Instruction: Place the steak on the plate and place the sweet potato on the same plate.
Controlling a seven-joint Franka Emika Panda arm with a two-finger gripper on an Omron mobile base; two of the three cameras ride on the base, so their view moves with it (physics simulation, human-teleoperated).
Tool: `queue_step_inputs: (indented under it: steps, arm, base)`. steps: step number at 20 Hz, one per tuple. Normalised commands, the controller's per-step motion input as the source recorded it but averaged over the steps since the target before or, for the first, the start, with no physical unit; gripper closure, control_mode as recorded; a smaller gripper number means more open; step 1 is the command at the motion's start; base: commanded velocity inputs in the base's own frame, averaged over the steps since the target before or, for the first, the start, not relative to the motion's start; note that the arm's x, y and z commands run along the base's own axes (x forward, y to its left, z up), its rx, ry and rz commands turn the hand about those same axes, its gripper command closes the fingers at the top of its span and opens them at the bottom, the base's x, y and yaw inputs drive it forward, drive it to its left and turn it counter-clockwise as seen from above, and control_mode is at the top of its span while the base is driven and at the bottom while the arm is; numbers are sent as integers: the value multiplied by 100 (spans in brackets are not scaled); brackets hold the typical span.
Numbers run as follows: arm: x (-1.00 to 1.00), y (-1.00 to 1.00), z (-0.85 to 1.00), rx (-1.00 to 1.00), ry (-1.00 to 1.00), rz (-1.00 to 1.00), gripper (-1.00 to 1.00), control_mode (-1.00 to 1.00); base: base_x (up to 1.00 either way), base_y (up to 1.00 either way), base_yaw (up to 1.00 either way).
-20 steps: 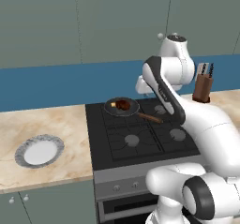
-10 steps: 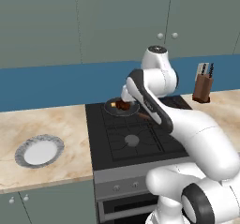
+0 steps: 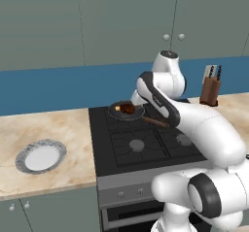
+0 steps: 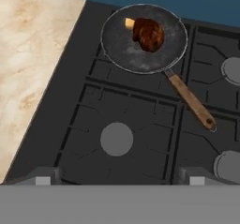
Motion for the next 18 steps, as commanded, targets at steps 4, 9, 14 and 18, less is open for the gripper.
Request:
queue_step_inputs:
  steps: [4,9,14,18]
  arm:
    - [7,0,-12,0,0,6,-100,-100]
    - [7,4,-58,0,0,1,-100,-100]
    - [20,0,-54,0,0,0,-100,-100]
    - [43,3,-21,0,0,0,-100,-100]
  base:
    - [0,0,0]
    - [0,0,0]
    - [0,0,0]
    - [0,0,0]
